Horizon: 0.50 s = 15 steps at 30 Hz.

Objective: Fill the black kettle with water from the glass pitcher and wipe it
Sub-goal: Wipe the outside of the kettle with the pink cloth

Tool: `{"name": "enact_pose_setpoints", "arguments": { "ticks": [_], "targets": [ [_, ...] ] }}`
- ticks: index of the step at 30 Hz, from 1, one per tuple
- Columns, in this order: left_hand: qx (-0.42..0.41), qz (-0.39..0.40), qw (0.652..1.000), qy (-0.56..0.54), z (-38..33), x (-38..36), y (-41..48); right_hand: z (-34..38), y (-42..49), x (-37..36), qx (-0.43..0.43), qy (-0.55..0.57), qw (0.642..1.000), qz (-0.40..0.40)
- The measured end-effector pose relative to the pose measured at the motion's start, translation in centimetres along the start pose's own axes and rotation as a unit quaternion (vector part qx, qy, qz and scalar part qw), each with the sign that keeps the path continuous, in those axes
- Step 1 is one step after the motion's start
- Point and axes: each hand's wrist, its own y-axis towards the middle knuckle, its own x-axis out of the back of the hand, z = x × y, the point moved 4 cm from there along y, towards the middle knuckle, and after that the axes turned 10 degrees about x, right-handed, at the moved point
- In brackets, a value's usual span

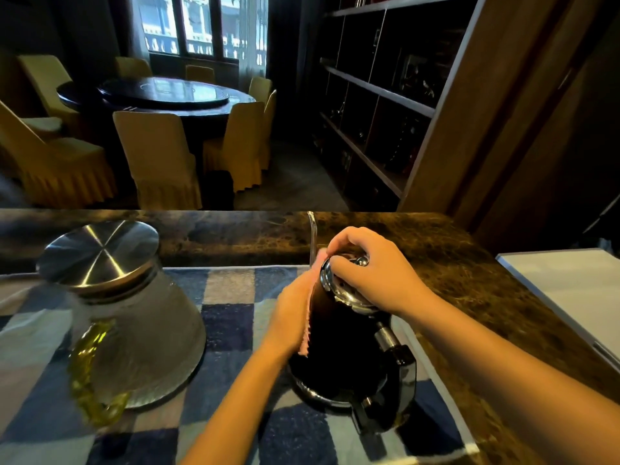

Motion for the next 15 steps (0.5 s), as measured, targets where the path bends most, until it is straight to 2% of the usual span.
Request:
{"name": "enact_pose_setpoints", "arguments": {
  "ticks": [3,5,7,12,15],
  "targets": [
    [-0.066,-0.089,0.989,-0.099,1.4,-0.8,-3.5,-0.1,0.0,-0.2,0.001,-0.009,1.000,0.004],
    [-0.101,-0.161,0.975,-0.112,0.6,-1.2,-4.8,-0.3,0.1,-0.3,0.001,-0.015,1.000,0.010],
    [-0.143,-0.196,0.962,-0.124,-1.4,-1.4,-5.3,-0.5,0.3,-0.5,-0.006,-0.007,1.000,0.018],
    [-0.228,-0.204,0.950,0.055,-6.5,-2.6,-4.7,-1.3,0.6,-0.9,0.004,0.052,0.999,0.008],
    [-0.283,-0.204,0.926,0.145,-6.4,-3.4,-6.0,-1.8,0.2,-0.9,-0.046,0.171,0.983,-0.050]
  ]
}}
